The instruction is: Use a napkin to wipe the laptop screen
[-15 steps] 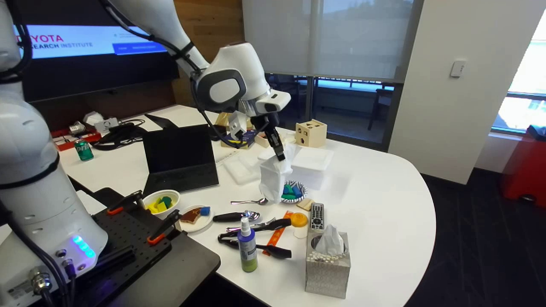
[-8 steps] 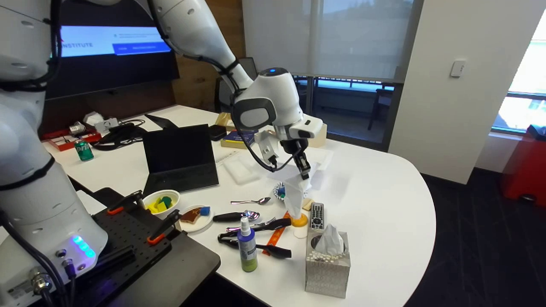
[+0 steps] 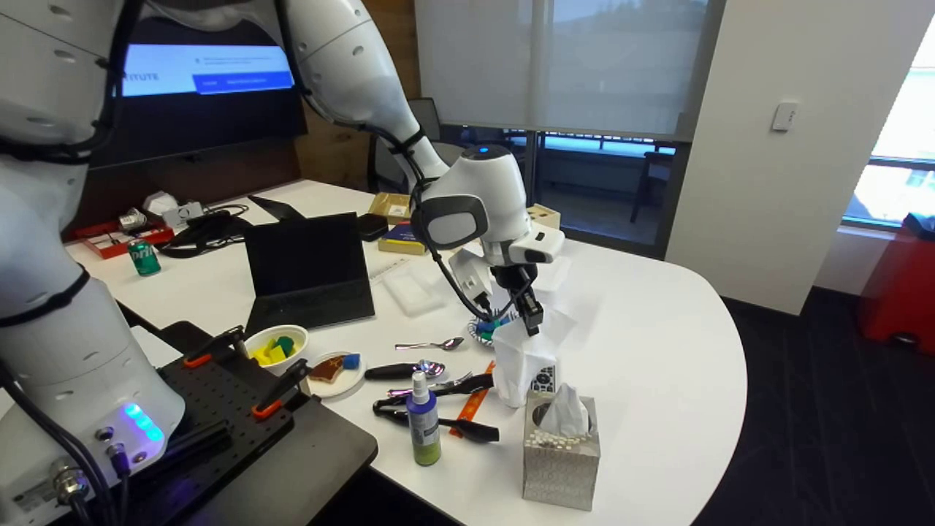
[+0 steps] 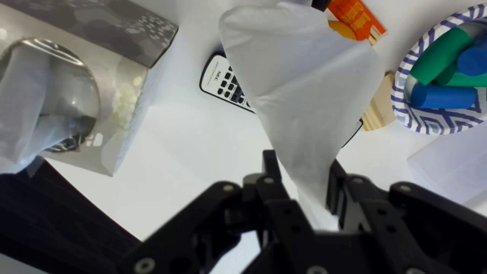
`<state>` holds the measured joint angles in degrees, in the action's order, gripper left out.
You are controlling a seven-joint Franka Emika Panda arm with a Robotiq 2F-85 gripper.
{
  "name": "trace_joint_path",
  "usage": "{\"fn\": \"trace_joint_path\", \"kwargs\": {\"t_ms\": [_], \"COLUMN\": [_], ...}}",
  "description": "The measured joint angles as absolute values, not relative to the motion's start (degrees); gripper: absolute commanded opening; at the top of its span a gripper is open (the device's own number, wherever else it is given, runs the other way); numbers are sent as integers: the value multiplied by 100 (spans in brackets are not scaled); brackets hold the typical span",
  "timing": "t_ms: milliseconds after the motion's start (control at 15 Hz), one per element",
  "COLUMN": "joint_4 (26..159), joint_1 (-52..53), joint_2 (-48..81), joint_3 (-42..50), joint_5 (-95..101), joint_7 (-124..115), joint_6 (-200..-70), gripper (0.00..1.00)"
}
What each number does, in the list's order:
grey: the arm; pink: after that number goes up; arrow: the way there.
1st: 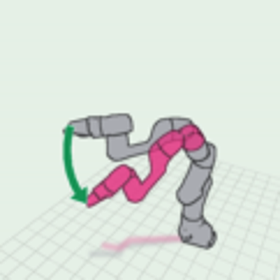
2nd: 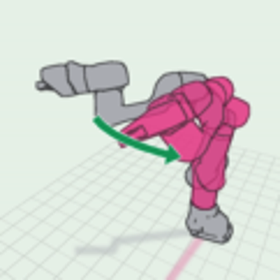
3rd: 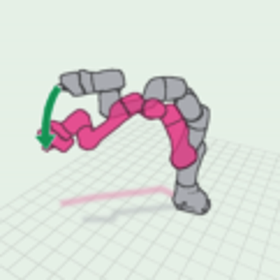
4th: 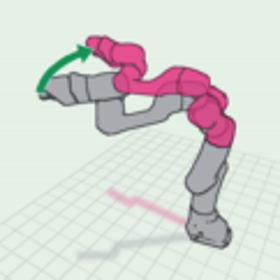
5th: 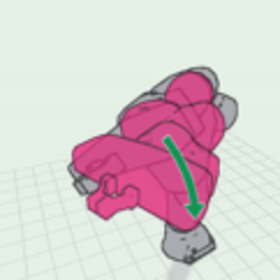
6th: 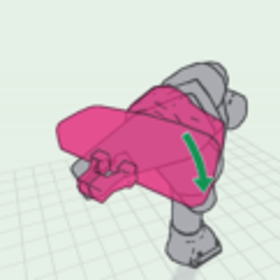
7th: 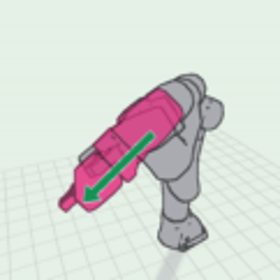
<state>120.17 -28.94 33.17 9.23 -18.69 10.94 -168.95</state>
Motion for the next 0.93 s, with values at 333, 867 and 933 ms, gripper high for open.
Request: {"fn": "trace_joint_path", "kwargs": {"t_ms": [333, 867, 933], "joint_4": [13155, 15830, 16090], "joint_1": [-2556, -316, 10], "joint_2": [2521, 1029, 905], "joint_3": [693, 1883, 1978], "joint_5": [-1563, -1232, -1270], "joint_7": [1069, 523, 565], "joint_6": [-17467, -19010, -19125], "gripper": [100, 100, 100]}}
